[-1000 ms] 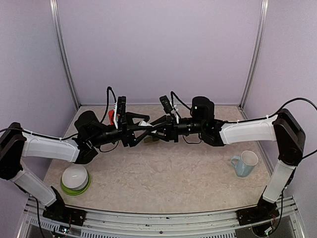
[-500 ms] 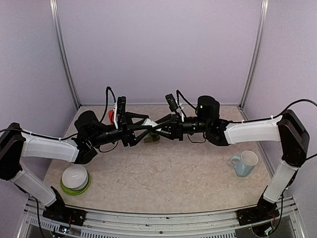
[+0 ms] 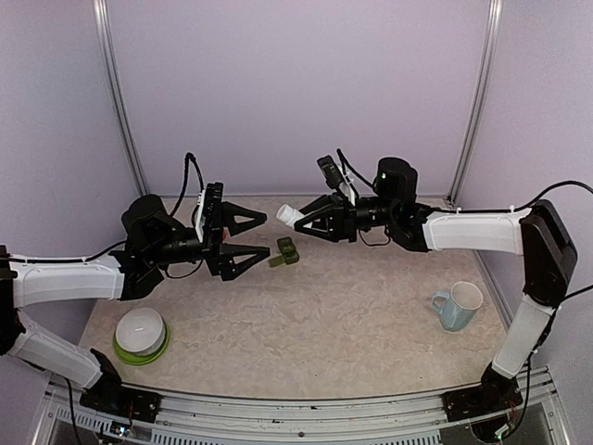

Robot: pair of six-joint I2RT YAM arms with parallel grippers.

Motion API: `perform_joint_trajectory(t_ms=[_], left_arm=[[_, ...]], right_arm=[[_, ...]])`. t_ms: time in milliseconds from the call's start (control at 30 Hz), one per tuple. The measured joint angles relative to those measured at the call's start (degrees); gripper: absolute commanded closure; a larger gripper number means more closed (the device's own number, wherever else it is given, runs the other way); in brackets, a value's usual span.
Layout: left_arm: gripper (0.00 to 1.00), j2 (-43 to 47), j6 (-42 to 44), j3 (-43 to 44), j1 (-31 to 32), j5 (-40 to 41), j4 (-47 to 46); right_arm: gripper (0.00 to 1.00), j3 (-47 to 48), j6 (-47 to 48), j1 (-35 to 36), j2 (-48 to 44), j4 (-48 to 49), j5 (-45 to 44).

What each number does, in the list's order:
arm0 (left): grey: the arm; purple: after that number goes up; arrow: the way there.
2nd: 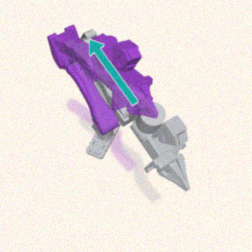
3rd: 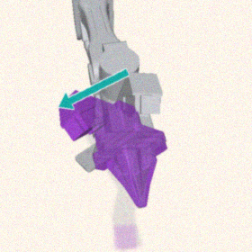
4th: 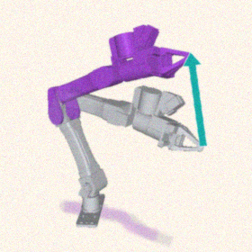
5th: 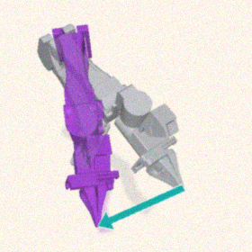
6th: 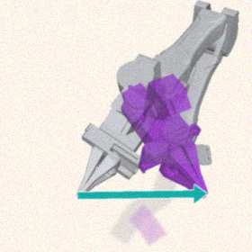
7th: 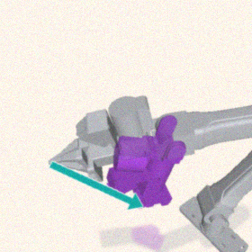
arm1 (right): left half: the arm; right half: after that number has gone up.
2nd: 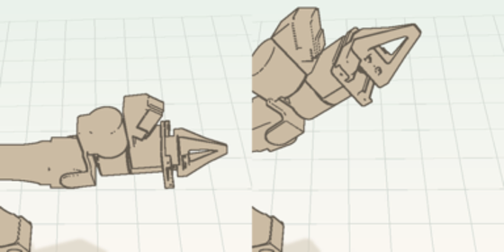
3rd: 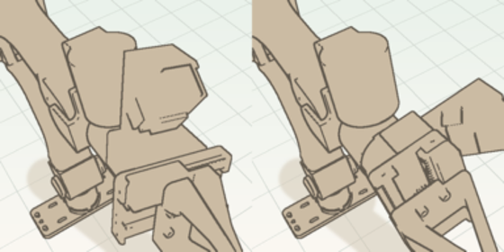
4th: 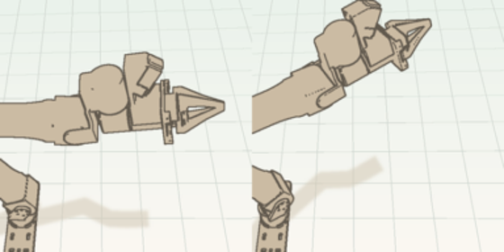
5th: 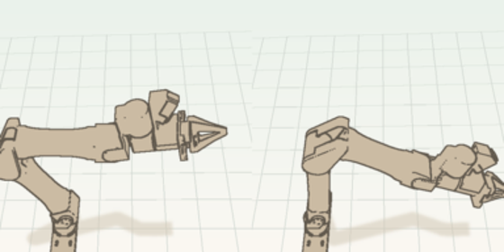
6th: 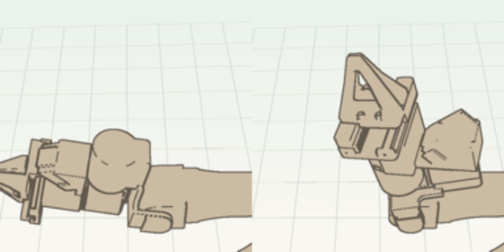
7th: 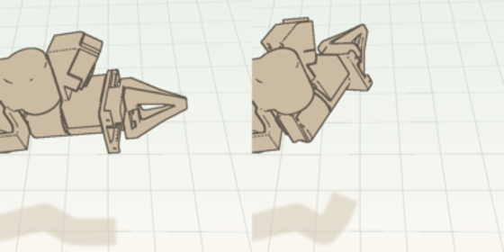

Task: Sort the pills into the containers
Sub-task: Unscrew the lid of the pill bottle from the pill bottle.

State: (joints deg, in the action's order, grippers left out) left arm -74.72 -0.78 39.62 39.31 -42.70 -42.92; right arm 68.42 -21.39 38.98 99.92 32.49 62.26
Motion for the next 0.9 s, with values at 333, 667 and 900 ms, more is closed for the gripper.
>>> perform_joint_trajectory(t_ms=[333, 667, 900], left_arm=[[0.21, -0.07, 9.57, 4.68, -0.35, -2.27, 11.06], [0.41, -1.97, 14.23, 8.17, 0.2, -4.28, 17.05], [0.61, -2.86, 15.37, 8.76, 0.68, -4.46, 18.99]], right_arm=[[0.91, 0.68, -4.81, 0.26, 3.5, 1.25, 10.69], [0.91, 3.08, -7.65, 1.79, 5.88, 2.64, 15.06], [0.91, 3.91, -8.28, 2.14, 6.71, 2.71, 15.91]])
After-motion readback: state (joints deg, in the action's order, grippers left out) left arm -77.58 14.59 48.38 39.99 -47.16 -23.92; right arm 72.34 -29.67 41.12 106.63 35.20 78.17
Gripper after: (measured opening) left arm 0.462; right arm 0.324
